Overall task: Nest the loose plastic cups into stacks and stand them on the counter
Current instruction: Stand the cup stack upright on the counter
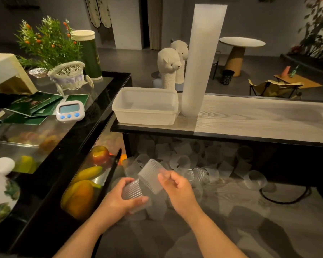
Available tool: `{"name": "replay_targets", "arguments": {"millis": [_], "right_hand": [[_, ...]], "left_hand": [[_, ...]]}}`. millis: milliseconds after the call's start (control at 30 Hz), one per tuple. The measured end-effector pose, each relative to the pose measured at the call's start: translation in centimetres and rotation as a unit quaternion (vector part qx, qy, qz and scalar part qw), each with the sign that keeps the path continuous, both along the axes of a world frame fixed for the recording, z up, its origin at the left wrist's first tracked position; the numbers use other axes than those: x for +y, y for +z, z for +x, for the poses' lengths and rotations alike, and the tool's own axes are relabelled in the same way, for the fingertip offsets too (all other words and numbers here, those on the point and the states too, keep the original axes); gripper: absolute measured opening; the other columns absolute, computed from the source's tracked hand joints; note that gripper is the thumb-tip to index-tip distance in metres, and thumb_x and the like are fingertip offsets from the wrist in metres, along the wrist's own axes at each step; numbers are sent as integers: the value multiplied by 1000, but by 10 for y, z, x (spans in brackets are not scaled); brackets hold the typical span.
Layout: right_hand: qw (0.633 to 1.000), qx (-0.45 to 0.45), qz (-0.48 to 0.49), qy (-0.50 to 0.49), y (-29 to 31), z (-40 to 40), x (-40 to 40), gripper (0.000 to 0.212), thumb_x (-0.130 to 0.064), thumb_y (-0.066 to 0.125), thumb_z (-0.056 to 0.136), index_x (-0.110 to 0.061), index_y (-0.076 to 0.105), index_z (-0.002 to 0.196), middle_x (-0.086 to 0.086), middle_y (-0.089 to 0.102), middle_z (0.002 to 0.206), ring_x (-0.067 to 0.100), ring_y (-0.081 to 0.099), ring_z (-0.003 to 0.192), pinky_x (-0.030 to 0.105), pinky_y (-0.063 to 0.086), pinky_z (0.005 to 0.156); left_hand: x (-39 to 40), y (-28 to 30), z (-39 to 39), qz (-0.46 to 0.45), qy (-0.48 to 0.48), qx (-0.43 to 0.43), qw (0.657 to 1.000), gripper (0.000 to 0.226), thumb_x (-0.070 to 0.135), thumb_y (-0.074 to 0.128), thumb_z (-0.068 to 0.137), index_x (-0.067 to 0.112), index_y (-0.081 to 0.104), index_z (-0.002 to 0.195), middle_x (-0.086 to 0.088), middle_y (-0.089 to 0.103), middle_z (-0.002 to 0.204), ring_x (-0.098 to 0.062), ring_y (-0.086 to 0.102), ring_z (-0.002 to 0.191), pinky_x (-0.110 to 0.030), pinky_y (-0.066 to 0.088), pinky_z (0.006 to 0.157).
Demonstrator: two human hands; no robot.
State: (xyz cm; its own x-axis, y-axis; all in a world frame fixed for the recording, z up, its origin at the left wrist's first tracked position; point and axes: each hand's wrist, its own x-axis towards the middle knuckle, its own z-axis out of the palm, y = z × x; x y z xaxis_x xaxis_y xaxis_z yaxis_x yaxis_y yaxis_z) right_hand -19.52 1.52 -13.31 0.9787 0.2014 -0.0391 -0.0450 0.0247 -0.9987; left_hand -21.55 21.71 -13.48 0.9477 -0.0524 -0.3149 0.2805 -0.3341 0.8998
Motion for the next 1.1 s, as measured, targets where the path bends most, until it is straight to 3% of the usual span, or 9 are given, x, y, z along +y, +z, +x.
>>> {"name": "replay_targets", "arguments": {"millis": [267, 400, 567, 700, 833, 933, 1000, 1033, 1100], "right_hand": [[995, -45, -91, 2, -1, -4, 2, 22, -41, 68, 88, -20, 75, 91, -16, 57, 131, -2, 57, 115, 27, 49, 100], [981, -58, -182, 24, 0, -15, 14, 25, -60, 57, 84, -38, 68, 84, -22, 45, 143, 4, 55, 121, 34, 43, 107], [982, -50, -179, -20, -5, -25, 24, 27, -71, 48, 83, -50, 64, 76, -17, 48, 142, -2, 52, 105, 32, 41, 108], [990, -15, -140, 18, -2, -27, 30, 27, -60, 47, 86, -41, 64, 97, -20, 43, 142, -13, 39, 129, 15, 33, 110], [970, 20, -162, 180, -4, -24, 31, 69, -70, 32, 89, -31, 42, 145, -18, 32, 153, -5, 25, 141, 23, 19, 119], [978, 44, -141, 145, -13, -12, 26, 45, -65, 39, 93, -46, 52, 132, -20, 51, 139, -7, 43, 129, 21, 34, 110], [973, 21, -229, -6, -29, 1, 18, 28, -51, 52, 94, -40, 59, 119, -14, 61, 122, 4, 57, 116, 22, 46, 97], [945, 8, -326, -33, -38, 5, 13, 33, -48, 55, 93, -36, 56, 123, -9, 59, 124, 12, 59, 114, 26, 47, 92], [869, 18, -493, 37, -58, 7, 7, 59, -52, 56, 90, -34, 38, 143, 2, 42, 141, 23, 52, 123, 33, 45, 96]], "left_hand": [[5, 12, -2, -73, 35, -25, 996, 89, 78, 79, 43, 37, 51, 117, -4, 58, 117, -28, 64, 103, -43, 62, 68], [-3, 12, -4, -80, 35, -24, 996, 86, 83, 73, 45, 40, 49, 116, -3, 60, 116, -27, 69, 97, -39, 61, 66], [-9, 6, -8, -115, 64, 17, 991, 86, 89, 66, 45, 41, 51, 115, -4, 59, 118, -27, 66, 101, -40, 61, 71], [-9, 3, -13, -232, 91, 47, 967, 65, 66, 62, 74, 29, 55, 126, -12, 58, 124, -32, 64, 106, -42, 58, 75], [3, 0, -8, -235, 121, 60, 963, 83, 73, 70, 67, 27, 49, 132, -14, 58, 125, -33, 64, 107, -39, 57, 71], [15, -4, -6, -252, 166, 70, 951, 80, 62, 76, 71, 21, 48, 133, -16, 60, 126, -33, 65, 108, -38, 56, 68], [19, -6, -5, -260, 208, 67, 940, 71, 54, 75, 73, 21, 50, 131, -15, 62, 123, -33, 65, 107, -37, 55, 66], [21, -7, -5, -264, 227, 68, 935, 66, 50, 73, 74, 22, 51, 129, -14, 62, 122, -34, 64, 107, -38, 54, 67], [25, -8, -6, -264, 251, 75, 928, 61, 49, 69, 74, 24, 53, 127, -14, 58, 123, -35, 61, 108, -39, 54, 70]]}}
